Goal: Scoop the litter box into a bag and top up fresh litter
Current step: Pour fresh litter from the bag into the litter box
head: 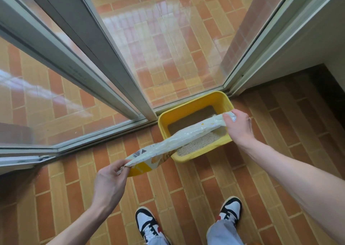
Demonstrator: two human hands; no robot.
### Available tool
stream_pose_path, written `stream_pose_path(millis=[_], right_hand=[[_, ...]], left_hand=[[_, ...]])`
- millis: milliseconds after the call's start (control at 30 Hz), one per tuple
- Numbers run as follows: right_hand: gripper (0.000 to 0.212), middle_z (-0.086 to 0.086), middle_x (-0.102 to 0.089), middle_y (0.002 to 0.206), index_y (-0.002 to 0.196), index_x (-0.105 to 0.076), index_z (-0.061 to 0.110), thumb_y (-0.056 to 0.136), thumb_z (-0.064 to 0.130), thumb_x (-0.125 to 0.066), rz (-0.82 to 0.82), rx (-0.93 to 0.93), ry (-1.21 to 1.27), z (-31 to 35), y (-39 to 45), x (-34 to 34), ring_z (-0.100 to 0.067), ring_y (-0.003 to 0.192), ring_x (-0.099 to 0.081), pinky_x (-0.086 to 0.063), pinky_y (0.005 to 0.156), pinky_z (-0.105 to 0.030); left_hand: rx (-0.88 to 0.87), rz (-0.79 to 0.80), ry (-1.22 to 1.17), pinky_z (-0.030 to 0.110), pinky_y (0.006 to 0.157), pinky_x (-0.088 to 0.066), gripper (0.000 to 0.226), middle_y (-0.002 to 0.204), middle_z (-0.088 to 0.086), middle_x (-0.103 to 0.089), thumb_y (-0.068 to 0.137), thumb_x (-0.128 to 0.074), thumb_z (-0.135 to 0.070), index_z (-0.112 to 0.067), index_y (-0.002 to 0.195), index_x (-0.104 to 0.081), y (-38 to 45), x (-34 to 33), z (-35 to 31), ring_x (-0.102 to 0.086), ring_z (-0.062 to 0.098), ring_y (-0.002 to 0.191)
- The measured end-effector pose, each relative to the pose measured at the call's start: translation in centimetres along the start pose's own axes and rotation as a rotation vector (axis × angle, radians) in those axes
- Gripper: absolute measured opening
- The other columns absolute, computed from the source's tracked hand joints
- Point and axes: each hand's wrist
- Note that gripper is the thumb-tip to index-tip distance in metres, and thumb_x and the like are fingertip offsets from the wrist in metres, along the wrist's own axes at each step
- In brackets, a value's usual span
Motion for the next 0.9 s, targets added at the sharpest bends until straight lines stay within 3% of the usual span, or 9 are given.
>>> stream_pose_path(millis=[100, 233, 367, 467, 567, 700, 800, 900], right_hand=[[0.029, -0.012, -0.068, 0.086, 0.092, -0.065, 0.007, 0.100, 0.033, -0.053, 0.011, -0.036, -0.025, -1.6, 0.3, 0.6, -0.031, 0.083, -0.063, -0.050, 0.069, -0.043], [0.036, -0.007, -0.070, 0.092, 0.100, -0.066, 0.014, 0.097, 0.045, -0.049, 0.041, -0.041, -0.048, -3.2, 0.3, 0.8, -0.028, 0.090, -0.065, -0.057, 0.079, -0.050], [0.040, -0.001, -0.071, 0.094, 0.110, -0.067, 0.018, 0.096, 0.051, -0.048, 0.077, -0.042, -0.028, -4.0, -0.6, 0.8, -0.023, 0.092, -0.067, -0.058, 0.082, -0.050], [0.031, -0.001, -0.072, 0.090, 0.106, -0.067, 0.019, 0.100, 0.045, -0.052, 0.099, -0.019, 0.015, -3.4, -2.4, 0.7, -0.017, 0.086, -0.069, -0.059, 0.076, -0.047], [0.026, -0.005, -0.071, 0.083, 0.093, -0.065, 0.019, 0.101, 0.042, -0.053, 0.103, 0.034, 0.049, -3.3, -4.1, -0.1, -0.023, 0.080, -0.068, -0.054, 0.069, -0.045], [0.029, -0.011, -0.070, 0.079, 0.089, -0.062, 0.022, 0.097, 0.048, -0.053, 0.073, 0.049, 0.123, -2.3, -6.2, -1.6, -0.030, 0.076, -0.067, -0.055, 0.066, -0.050], [0.022, -0.003, -0.071, 0.078, 0.088, -0.063, 0.026, 0.100, 0.042, -0.054, 0.036, 0.050, 0.194, -1.4, -8.2, -3.1, -0.026, 0.076, -0.068, -0.056, 0.066, -0.046], [0.025, -0.004, -0.057, 0.062, 0.087, -0.058, 0.023, 0.100, 0.044, -0.053, 0.010, 0.088, 0.176, -1.1, -10.7, -4.5, -0.022, 0.056, -0.052, -0.044, 0.054, -0.042]], left_hand=[[-0.004, 0.037, 0.054, 0.015, 0.043, -0.035, 0.019, 0.086, -0.005, -0.077, 0.099, -0.064, -0.021, -0.031, 0.106, -0.078, -0.5, -1.2, 0.1, -0.049, 0.001, 0.048], [0.053, 0.030, 0.054, 0.025, 0.046, -0.037, 0.020, 0.075, -0.010, -0.070, 0.099, -0.064, -0.021, -0.036, 0.100, -0.076, -1.8, -2.7, 0.9, -0.052, 0.005, 0.053], [0.051, 0.043, 0.074, 0.028, 0.047, -0.044, 0.022, 0.080, -0.011, -0.072, 0.101, -0.060, -0.022, -0.042, 0.102, -0.071, -3.4, -3.5, 1.8, -0.060, 0.005, 0.060], [-0.012, 0.095, 0.165, 0.028, 0.045, -0.039, 0.025, 0.064, -0.006, -0.064, 0.104, -0.051, -0.018, -0.038, 0.119, -0.054, -4.8, -3.8, 3.5, -0.052, 0.008, 0.048], [0.003, 0.129, 0.242, 0.028, 0.043, -0.036, 0.028, 0.054, -0.004, -0.054, 0.105, -0.044, -0.017, -0.029, 0.130, -0.042, -5.7, -4.3, 5.4, -0.047, 0.011, 0.043], [0.081, 0.163, 0.302, 0.025, 0.043, -0.034, 0.024, 0.065, -0.004, -0.059, 0.105, -0.041, -0.016, -0.021, 0.129, -0.043, -6.3, -5.4, 7.5, -0.052, 0.010, 0.050], [0.144, 0.261, 0.351, 0.020, 0.044, -0.033, 0.014, 0.072, -0.005, -0.060, 0.107, -0.034, -0.018, -0.021, 0.120, -0.039, -6.6, -6.4, 8.8, -0.055, 0.009, 0.056], [0.208, 0.371, 0.354, 0.018, 0.045, -0.034, 0.011, 0.072, -0.002, -0.062, 0.108, -0.030, -0.019, -0.021, 0.116, -0.036, -6.6, -7.8, 9.9, -0.055, 0.010, 0.058]])
Point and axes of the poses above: each hand's wrist, its own y-axis towards the middle knuckle, its own x-axis out of the back of the hand, z = x × y
